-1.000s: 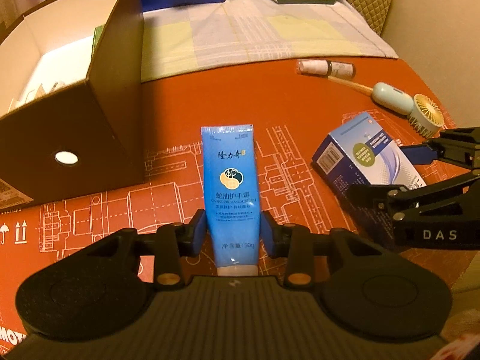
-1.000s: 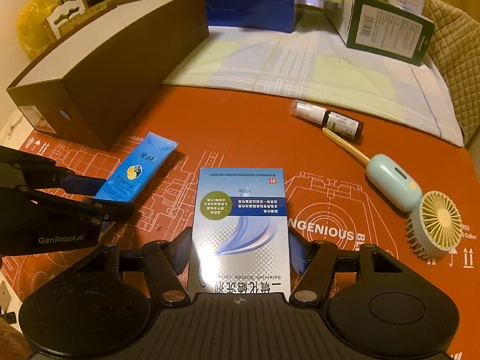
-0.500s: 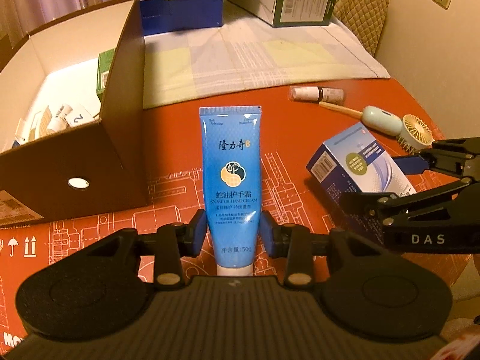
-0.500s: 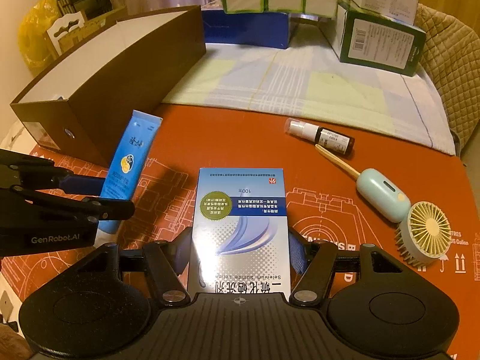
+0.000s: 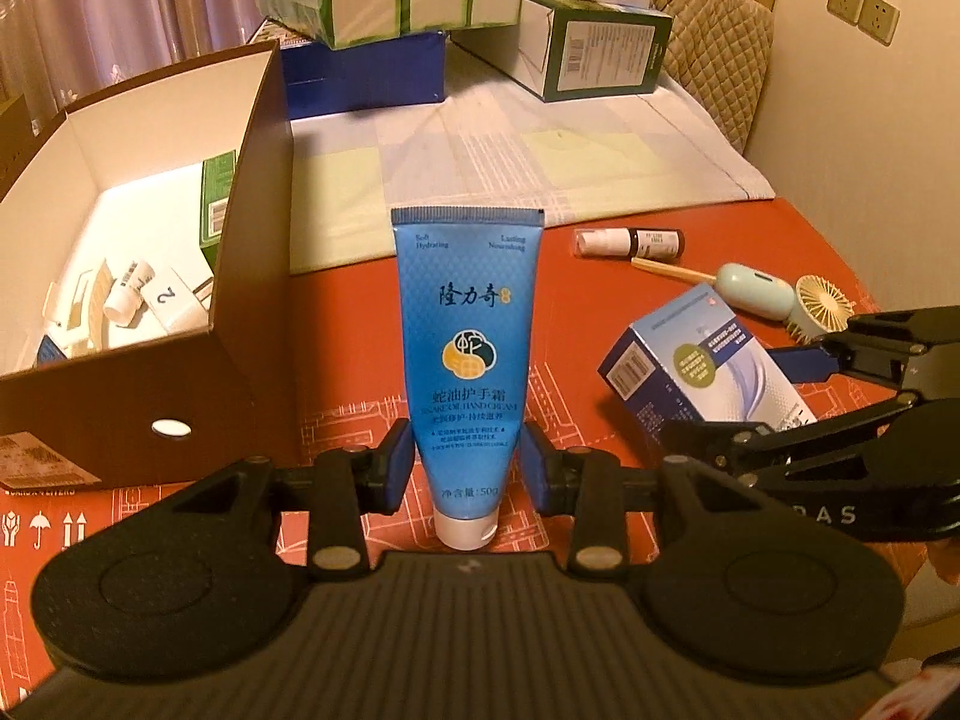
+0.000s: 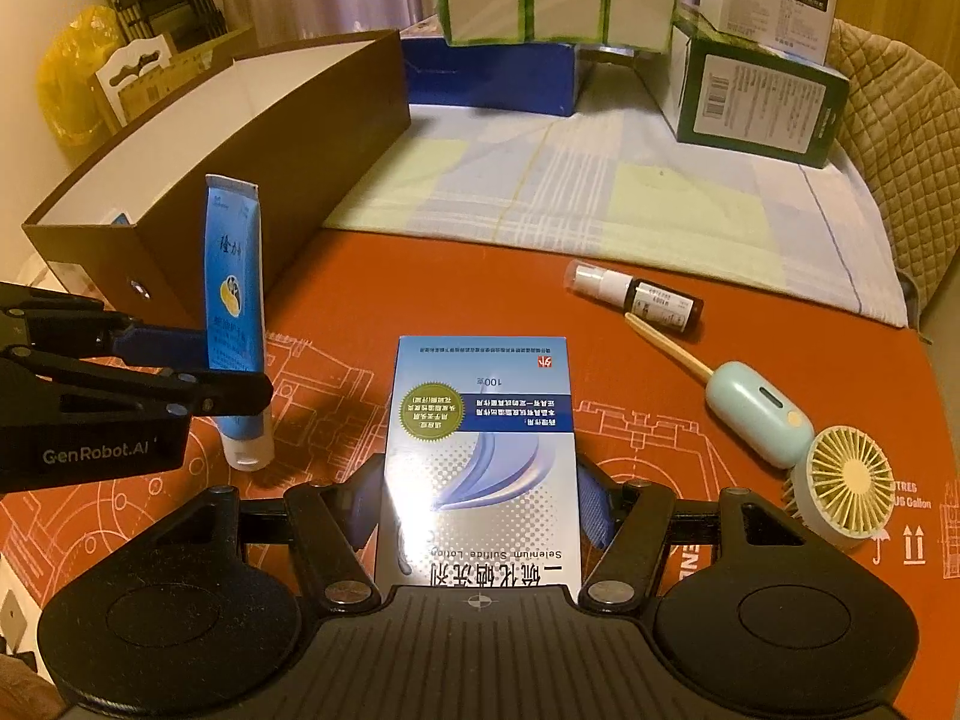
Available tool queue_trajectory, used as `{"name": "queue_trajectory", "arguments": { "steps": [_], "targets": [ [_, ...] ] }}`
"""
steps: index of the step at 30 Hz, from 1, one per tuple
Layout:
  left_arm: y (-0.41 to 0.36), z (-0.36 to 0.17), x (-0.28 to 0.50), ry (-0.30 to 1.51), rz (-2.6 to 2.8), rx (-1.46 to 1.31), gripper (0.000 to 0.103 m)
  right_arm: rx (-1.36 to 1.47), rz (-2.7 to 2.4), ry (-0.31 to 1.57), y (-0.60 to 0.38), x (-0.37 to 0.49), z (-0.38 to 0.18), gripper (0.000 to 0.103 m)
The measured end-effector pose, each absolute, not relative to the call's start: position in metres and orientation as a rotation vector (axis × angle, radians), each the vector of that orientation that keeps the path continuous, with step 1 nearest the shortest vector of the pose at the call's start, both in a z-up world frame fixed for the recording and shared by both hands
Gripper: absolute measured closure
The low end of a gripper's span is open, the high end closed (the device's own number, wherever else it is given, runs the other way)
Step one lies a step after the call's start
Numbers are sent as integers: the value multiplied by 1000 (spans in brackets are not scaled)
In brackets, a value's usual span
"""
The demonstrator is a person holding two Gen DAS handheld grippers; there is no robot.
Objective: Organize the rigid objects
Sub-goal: 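Lift the hand cream tube with the left tool while the right tool lifts the medicine box, then carry the tube with the left tool while the right tool carries the medicine box to the shoebox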
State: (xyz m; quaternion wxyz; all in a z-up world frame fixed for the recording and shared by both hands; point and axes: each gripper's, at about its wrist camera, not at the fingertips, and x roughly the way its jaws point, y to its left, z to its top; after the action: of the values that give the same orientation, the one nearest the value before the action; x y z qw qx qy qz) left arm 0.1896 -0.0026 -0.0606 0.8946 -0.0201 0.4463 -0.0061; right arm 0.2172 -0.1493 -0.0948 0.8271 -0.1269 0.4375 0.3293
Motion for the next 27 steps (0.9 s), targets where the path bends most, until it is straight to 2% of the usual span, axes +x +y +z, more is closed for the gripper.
{"name": "queue_trajectory", "arguments": {
  "steps": [27],
  "targets": [
    [2, -32, 200, 833, -32, -41, 70, -245, 691, 859, -141, 229, -70, 42]
  ]
}}
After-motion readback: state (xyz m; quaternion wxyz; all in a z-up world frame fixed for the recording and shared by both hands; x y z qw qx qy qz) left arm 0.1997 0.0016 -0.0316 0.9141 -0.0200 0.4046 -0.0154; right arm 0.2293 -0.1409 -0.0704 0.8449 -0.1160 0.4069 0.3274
